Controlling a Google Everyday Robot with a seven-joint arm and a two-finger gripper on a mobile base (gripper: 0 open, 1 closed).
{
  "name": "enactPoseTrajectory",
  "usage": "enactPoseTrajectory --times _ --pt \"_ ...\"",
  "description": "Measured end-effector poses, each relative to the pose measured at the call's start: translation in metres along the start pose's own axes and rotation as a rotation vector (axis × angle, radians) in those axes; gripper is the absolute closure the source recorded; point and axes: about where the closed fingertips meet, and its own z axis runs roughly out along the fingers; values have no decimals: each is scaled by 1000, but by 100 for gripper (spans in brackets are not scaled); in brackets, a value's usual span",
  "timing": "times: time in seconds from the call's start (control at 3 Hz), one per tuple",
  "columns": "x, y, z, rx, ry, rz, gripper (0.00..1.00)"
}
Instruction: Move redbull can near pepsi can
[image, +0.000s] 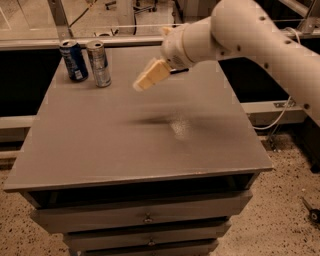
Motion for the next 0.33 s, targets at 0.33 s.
enactPoseTrajectory --times 0.33 --pt "17 -4 -19 12 17 22 0"
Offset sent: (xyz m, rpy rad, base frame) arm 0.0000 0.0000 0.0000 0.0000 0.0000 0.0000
